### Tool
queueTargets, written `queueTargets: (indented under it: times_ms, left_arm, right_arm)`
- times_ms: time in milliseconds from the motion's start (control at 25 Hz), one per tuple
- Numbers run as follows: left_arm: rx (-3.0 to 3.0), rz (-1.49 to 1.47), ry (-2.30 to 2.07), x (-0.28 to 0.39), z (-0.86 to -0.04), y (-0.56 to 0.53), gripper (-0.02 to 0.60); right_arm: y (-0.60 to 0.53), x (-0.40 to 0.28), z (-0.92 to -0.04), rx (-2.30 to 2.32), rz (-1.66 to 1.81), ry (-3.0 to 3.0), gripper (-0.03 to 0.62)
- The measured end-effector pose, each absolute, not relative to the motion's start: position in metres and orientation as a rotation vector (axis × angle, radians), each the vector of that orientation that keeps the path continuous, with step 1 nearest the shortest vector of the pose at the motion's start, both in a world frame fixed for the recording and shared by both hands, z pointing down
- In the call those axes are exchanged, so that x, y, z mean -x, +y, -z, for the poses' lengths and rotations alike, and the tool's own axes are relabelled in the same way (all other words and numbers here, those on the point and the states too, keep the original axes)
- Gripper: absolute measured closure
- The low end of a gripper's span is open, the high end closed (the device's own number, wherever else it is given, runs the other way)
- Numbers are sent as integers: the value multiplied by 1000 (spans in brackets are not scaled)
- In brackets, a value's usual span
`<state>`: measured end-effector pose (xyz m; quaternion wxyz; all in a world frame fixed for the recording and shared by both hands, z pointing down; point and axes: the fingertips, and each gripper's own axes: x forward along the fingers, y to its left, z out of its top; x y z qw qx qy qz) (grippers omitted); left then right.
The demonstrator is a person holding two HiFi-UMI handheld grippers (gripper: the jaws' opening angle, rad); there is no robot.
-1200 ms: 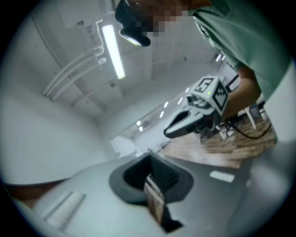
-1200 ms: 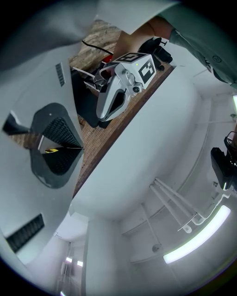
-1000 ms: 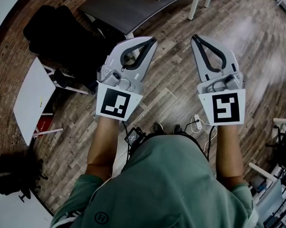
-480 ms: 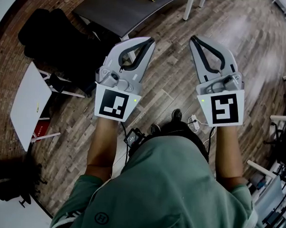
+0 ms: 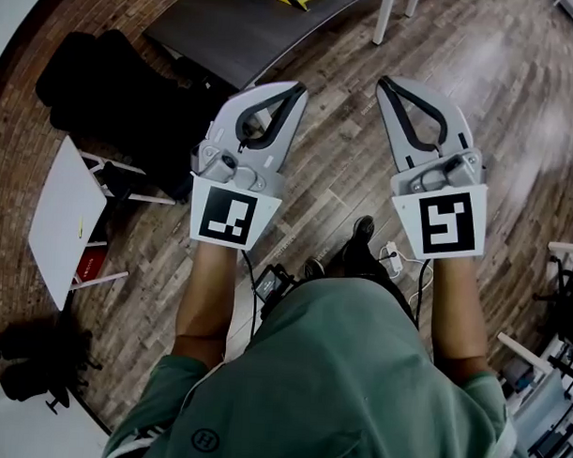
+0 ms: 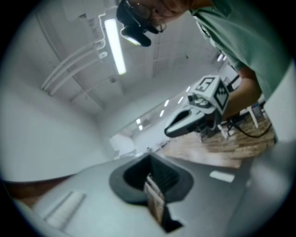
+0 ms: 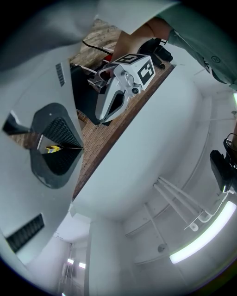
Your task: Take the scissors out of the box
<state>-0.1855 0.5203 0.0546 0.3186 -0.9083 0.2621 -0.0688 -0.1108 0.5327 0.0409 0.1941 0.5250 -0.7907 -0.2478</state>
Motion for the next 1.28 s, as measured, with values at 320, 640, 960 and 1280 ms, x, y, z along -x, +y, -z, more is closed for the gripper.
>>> queueTargets:
  times_ms: [320, 640, 960, 1280]
  left_arm:
    - [2375, 222, 719, 116, -60, 462, 581]
    - [2338, 279, 748, 44, -60, 407, 581]
    - [2323, 332, 767, -4, -61, 363, 581]
    - [2325, 341, 727, -39, -68, 326, 581]
  right_arm:
    - [475, 41, -45, -1456, 683, -2270, 586]
    - [421, -26, -47, -1411, 676, -2330, 586]
    - [382, -74, -49, -1411, 665, -2381, 586]
    - [351, -112, -57, -1458, 628, -2363, 586]
